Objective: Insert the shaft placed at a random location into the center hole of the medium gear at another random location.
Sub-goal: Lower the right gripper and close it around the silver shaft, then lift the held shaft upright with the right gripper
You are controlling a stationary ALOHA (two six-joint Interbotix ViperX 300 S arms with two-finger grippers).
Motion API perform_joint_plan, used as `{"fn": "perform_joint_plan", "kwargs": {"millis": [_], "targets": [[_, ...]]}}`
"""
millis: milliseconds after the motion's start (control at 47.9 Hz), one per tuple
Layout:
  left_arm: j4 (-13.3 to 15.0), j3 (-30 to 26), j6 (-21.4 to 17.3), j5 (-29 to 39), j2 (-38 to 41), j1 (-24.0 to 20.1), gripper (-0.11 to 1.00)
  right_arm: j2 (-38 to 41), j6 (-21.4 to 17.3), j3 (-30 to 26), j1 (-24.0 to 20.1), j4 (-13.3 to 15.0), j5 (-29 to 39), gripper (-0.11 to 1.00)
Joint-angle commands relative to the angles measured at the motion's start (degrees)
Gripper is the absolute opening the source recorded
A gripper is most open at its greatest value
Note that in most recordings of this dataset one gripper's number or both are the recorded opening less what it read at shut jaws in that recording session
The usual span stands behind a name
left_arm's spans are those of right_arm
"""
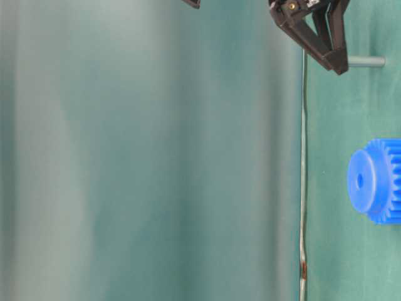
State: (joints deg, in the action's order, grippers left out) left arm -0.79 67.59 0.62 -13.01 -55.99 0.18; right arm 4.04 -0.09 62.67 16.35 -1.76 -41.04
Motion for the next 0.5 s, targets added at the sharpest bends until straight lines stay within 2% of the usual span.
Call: {"fn": "perform_joint_plan", "kwargs": {"millis": [0,42,84,480], "targets": [[-0.18,-1.41,0.09,-0.18,0.35,0.09,0.00,-0.62,1.14,-0.53,0.26,0.00,0.00,0.32],[-0.18,-1.41,0.09,-0.18,0.35,0.09,0.00,-0.62,1.23,-0.53,0.26,0.09,0.00,0.20],[-0.18,-1.41,0.09,-0.26,0.35,0.00,0.00,-0.62,1.23,-0.53,0.26,0.18,0.00,0.13],[-0.09,-1.41,0.09,-0.09,0.26,0.00,0.00,-1.49,1.14,-0.79,0.18,0.18,0.26,0.12]]}}
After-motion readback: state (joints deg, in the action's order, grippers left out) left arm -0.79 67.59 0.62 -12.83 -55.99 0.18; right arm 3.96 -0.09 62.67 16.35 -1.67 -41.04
